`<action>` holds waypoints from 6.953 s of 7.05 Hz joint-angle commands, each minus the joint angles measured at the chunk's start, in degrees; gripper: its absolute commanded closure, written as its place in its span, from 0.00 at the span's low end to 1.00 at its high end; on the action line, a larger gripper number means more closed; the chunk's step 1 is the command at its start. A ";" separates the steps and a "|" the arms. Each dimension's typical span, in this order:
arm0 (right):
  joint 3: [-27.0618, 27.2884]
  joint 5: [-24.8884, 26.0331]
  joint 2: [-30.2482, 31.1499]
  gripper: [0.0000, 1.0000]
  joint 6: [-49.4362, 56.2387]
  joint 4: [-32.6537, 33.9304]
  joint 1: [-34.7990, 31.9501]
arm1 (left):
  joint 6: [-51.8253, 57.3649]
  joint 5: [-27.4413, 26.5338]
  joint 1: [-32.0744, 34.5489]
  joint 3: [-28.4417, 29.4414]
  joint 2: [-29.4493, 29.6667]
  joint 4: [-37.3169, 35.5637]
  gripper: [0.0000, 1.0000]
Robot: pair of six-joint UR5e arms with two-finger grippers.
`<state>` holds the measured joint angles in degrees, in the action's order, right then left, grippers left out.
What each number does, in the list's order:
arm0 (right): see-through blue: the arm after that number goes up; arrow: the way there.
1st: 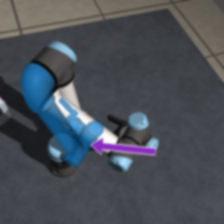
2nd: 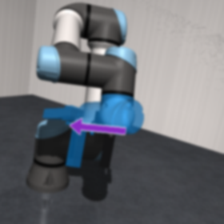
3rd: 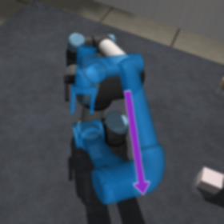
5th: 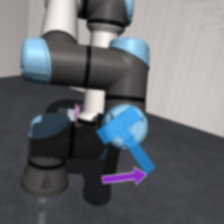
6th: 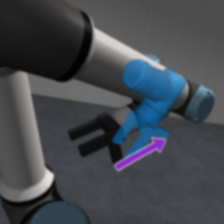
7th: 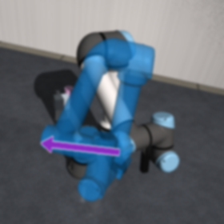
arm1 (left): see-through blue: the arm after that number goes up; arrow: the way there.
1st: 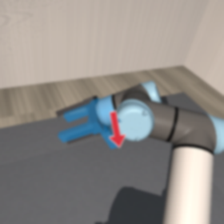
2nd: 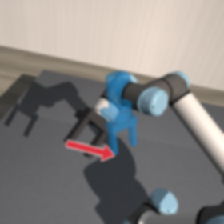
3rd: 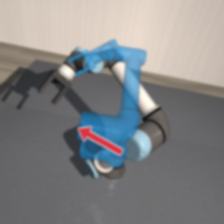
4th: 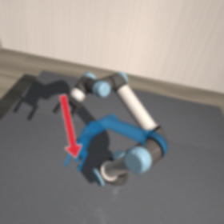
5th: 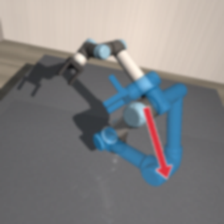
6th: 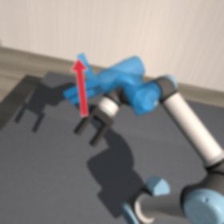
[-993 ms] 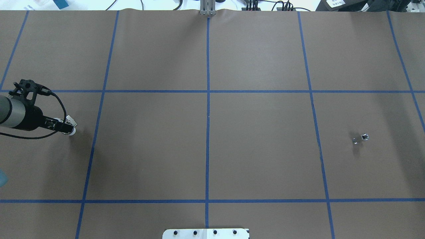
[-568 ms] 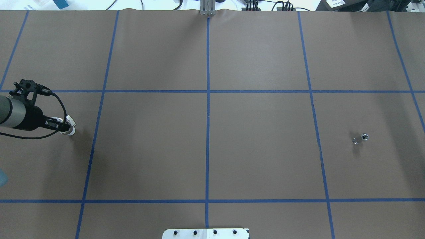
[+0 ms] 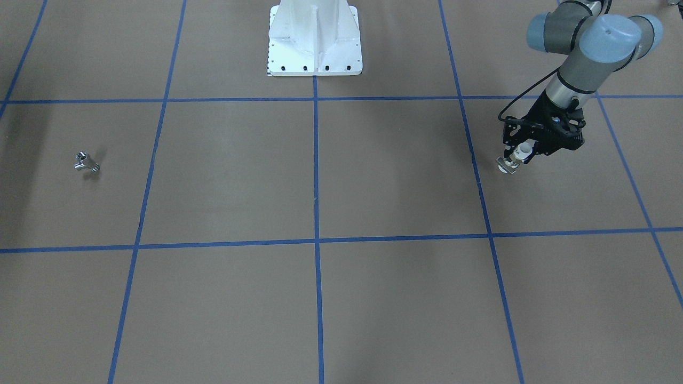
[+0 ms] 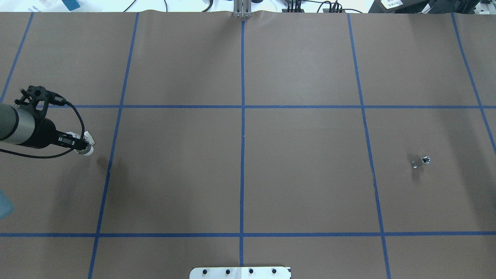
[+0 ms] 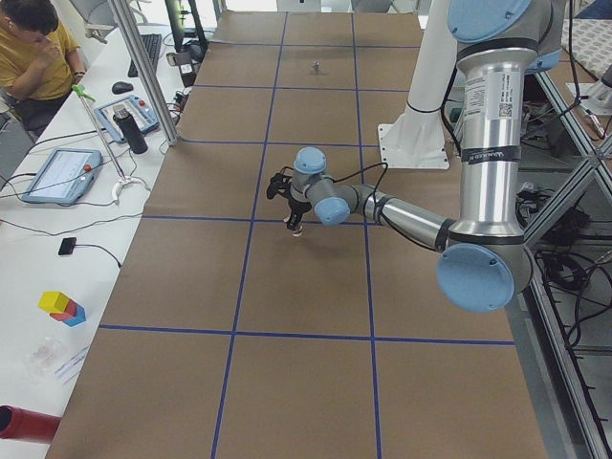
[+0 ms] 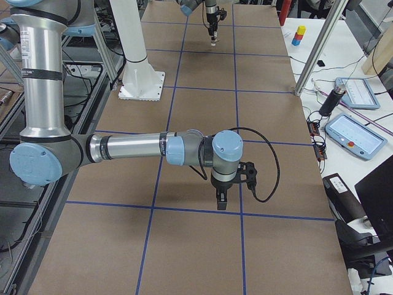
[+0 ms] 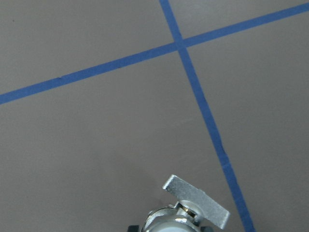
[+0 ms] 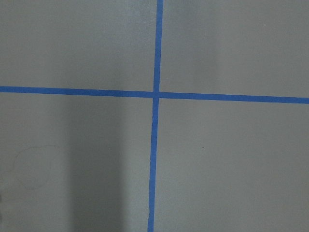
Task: Assemble PPR valve and pipe with both arms
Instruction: 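Carry the white fitting with the left gripper to the table centre, then set the fitting upright, open the left gripper and withdraw, then lower the right gripper onto the silver valve and grasp it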
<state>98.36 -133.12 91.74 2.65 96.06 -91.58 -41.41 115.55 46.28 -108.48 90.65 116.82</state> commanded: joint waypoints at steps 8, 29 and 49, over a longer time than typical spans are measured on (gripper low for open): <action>-0.01 -0.03 0.01 0.00 -0.01 0.00 0.09 | -40.49 -12.80 -18.33 20.09 50.46 -30.77 1.00; 14.12 -5.06 -0.07 0.00 -16.39 0.00 9.54 | 58.99 13.97 37.77 2.98 4.83 -31.75 0.00; 9.22 21.41 10.03 0.48 -59.43 -39.73 47.72 | 61.18 14.09 43.98 5.38 -2.32 -23.65 0.00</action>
<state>107.59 -111.74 101.62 -56.78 56.33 -43.92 19.77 129.64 90.26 -103.11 88.36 93.16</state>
